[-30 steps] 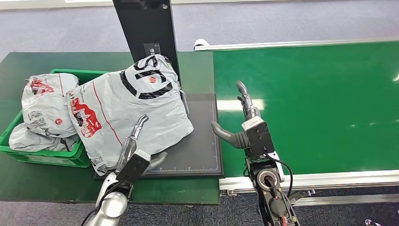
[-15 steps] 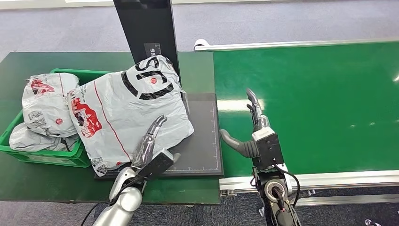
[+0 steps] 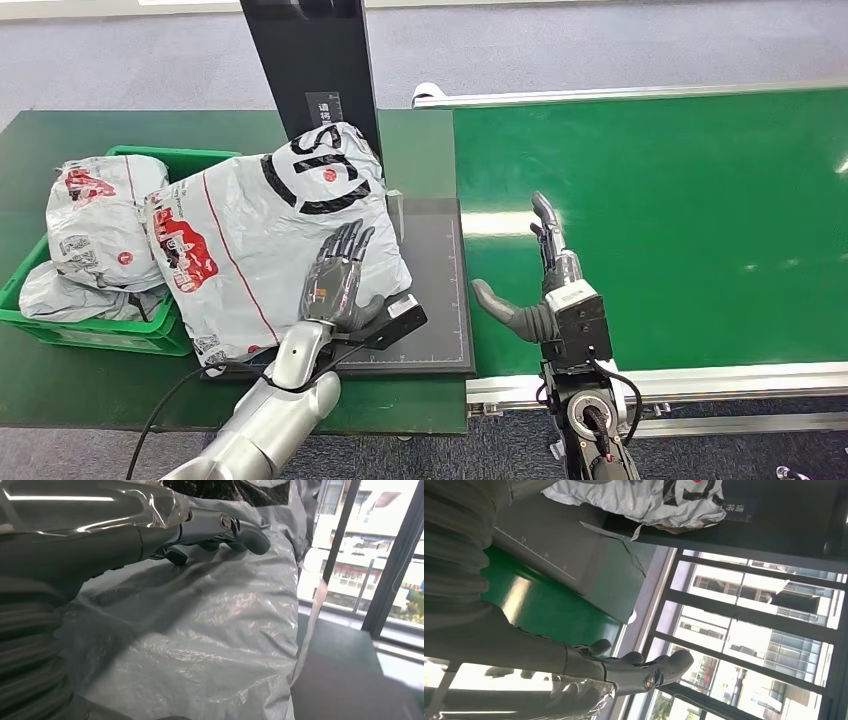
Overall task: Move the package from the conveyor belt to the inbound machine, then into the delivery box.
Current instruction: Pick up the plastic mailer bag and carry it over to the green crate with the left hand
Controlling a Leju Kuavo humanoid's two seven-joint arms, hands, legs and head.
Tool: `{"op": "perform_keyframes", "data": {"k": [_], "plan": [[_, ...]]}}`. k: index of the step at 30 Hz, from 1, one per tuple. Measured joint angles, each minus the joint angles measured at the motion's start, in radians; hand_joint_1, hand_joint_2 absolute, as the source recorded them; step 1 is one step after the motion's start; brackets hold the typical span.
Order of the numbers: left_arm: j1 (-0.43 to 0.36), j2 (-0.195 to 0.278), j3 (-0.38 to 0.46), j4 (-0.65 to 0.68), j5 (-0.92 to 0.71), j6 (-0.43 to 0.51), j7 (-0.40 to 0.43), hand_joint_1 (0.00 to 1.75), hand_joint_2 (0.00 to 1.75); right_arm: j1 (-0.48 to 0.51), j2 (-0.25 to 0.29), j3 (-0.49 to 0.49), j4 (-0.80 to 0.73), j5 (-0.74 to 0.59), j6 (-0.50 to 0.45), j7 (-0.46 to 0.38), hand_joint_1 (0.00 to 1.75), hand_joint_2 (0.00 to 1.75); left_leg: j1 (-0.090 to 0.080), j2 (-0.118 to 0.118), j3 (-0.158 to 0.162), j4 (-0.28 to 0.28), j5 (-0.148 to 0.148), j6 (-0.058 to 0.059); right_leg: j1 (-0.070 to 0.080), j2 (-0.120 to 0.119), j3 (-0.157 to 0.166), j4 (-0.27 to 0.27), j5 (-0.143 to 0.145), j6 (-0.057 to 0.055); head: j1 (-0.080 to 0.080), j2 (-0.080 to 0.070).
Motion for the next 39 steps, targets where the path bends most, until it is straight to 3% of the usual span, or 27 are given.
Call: {"op": "perform_keyframes", "data": {"k": [5, 6, 9, 10, 22, 31, 35, 39], "plan": [[-0.065, -0.014, -0.009, 0.132, -0.067, -0.035, 0.045, 0.0, 1.75, -0.006, 0.005, 0.0, 0.0, -0.008, 0.003, -0.004, 0.0, 1.75, 0.0, 0.0, 0.0, 0.0, 0.0, 0.0, 0.0, 0.0, 0.0, 0.0, 0.0, 0.0, 0.0, 0.0], [-0.076, -0.018, -0.012, 0.153, -0.079, -0.044, 0.053, 0.32, 1.75, -0.01, 0.006, 0.0, 0.0, -0.01, 0.004, -0.004, 0.0, 1.75, 0.0, 0.0, 0.0, 0.0, 0.0, 0.0, 0.0, 0.0, 0.0, 0.0, 0.0, 0.0, 0.0, 0.0], [-0.103, -0.026, -0.021, 0.202, -0.108, -0.068, 0.07, 1.61, 1.75, -0.018, 0.01, -0.001, 0.0, -0.013, 0.008, -0.004, 0.0, 1.75, 0.0, -0.001, 0.001, 0.0, 0.0, 0.0, 0.0, 0.0, 0.001, 0.0, 0.0, 0.0, 0.0, 0.0], [-0.109, -0.028, -0.024, 0.214, -0.116, -0.075, 0.072, 1.73, 1.75, -0.019, 0.011, -0.001, 0.0, -0.014, 0.008, -0.004, 0.0, 1.75, 0.0, -0.001, 0.001, 0.0, 0.0, 0.0, 0.0, 0.0, 0.002, 0.0, 0.0, 0.0, 0.0, 0.0], [-0.125, -0.036, -0.039, 0.283, -0.131, -0.071, 0.053, 1.75, 1.75, -0.02, 0.012, -0.007, 0.0, -0.03, 0.003, -0.017, 0.0, 1.75, 0.0, -0.001, 0.002, 0.0, 0.0, 0.0, 0.0, 0.0, 0.003, 0.0, 0.0, 0.0, 0.0, 0.0], [-0.113, -0.038, -0.024, 0.25, -0.057, 0.075, -0.077, 1.75, 1.75, -0.017, 0.009, -0.024, 0.0, -0.032, -0.023, -0.018, 0.0, 1.75, 0.0, -0.001, 0.002, 0.0, 0.0, 0.0, 0.0, 0.0, 0.002, 0.0, 0.0, 0.0, 0.0, 0.0], [-0.061, -0.031, -0.017, 0.094, -0.034, 0.098, -0.125, 1.75, 1.75, -0.006, 0.005, -0.038, 0.0, -0.034, -0.042, -0.019, 0.0, 1.75, 0.0, 0.0, 0.001, 0.0, 0.0, 0.0, 0.0, 0.0, 0.001, 0.0, 0.0, 0.0, 0.0, 0.0], [0.02, 0.018, -0.017, -0.257, -0.028, 0.075, -0.13, 1.75, 1.75, 0.03, -0.005, -0.058, 0.0, -0.039, -0.068, -0.04, 0.0, 1.75, 0.0, 0.0, -0.001, 0.0, 0.0, 0.0, 0.0, 0.0, 0.0, 0.0, 0.0, 0.0, 0.0, 0.0]]}}
